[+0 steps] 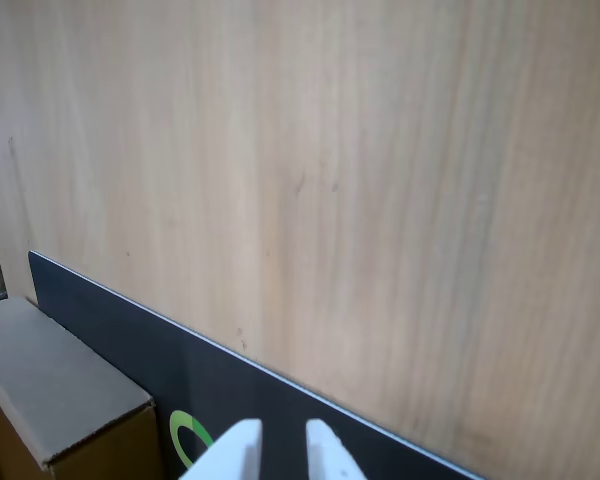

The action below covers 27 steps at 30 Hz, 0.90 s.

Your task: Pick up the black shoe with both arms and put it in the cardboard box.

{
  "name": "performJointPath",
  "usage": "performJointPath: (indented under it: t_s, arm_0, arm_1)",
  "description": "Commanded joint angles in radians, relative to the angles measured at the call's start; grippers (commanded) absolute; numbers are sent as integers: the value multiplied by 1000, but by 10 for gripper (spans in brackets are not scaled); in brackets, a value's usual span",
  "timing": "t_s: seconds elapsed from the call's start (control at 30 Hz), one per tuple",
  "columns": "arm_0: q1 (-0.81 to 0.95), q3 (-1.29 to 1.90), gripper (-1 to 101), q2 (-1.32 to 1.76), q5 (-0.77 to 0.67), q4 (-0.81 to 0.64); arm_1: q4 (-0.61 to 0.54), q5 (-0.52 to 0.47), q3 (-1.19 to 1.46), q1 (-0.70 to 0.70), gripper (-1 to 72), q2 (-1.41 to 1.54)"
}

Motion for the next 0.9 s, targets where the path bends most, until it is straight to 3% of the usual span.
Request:
performJointPath:
  t_s: [0.0,0.87]
  arm_0:
    - [-41,-2,-1,17,-12,-6]
    - [-43,-2,-1,17,-14,-6]
  arm_1:
    - [0,0,5,14,-1,46]
    - [-11,11,12,46,-1,46]
